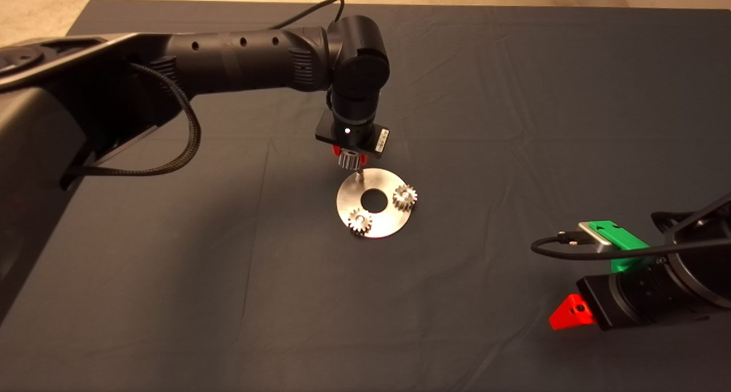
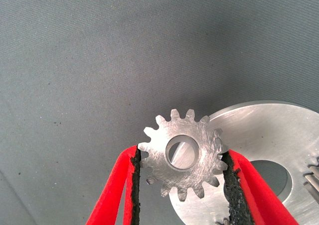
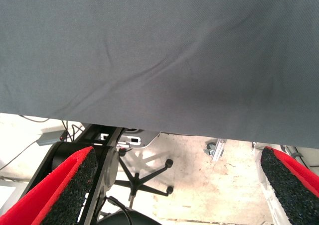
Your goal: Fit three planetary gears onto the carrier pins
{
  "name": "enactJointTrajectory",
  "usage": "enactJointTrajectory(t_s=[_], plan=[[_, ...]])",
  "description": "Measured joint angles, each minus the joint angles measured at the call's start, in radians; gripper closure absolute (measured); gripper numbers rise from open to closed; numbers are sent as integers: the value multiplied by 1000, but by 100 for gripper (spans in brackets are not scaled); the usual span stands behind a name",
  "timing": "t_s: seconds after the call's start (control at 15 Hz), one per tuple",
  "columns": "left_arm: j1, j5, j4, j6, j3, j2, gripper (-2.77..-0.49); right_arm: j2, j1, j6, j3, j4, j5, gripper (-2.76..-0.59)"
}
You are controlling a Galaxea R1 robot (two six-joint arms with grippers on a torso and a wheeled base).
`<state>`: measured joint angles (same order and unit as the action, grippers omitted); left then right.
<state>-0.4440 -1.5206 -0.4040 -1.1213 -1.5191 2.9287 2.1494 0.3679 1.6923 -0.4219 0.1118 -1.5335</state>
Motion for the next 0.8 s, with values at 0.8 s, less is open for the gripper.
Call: enactJointTrajectory(t_s=[0.8], plan=[[-50,1,0,-93,123,-7,-90,0,-5,0,0,0,0,-247]])
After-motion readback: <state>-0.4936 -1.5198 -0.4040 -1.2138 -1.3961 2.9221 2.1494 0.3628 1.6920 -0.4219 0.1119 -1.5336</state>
